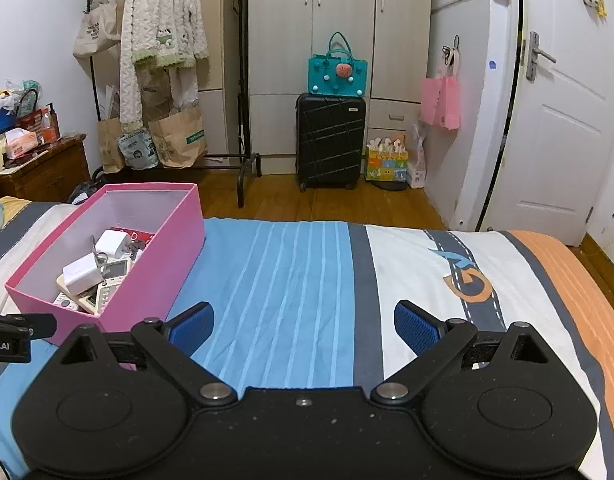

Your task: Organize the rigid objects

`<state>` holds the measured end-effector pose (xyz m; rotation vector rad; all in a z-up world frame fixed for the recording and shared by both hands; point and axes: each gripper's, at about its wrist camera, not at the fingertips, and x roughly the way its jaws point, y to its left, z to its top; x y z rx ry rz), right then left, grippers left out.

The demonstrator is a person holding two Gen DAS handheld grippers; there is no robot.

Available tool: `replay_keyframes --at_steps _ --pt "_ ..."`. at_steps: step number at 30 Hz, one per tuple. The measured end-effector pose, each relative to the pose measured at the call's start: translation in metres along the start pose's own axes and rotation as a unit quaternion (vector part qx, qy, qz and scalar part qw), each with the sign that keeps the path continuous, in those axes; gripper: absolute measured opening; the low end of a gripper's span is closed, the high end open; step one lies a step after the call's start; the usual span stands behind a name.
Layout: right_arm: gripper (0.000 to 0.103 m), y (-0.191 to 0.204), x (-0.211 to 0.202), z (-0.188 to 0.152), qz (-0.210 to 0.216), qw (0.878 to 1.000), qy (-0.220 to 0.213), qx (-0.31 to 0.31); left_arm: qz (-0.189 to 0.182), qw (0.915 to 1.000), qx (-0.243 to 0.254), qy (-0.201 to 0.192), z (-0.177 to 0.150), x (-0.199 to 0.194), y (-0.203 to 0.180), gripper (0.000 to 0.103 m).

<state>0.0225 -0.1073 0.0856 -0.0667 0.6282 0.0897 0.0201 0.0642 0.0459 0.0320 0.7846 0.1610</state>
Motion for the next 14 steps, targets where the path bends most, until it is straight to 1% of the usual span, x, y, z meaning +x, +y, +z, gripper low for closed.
replay_keyframes --at_steps 7,14 --pt "0.098 -0.0010 0.0035 0.0007 0.001 1.000 0.005 -0.003 0.006 1.0000 0.000 0.005 -0.0008 0.0039 0.0009 0.103" --pt "0.098 -0.0006 0.0031 0.0001 0.003 1.000 0.003 -0.003 -0.001 0.9999 0.004 0.010 -0.0018 0.0029 0.0023 0.103"
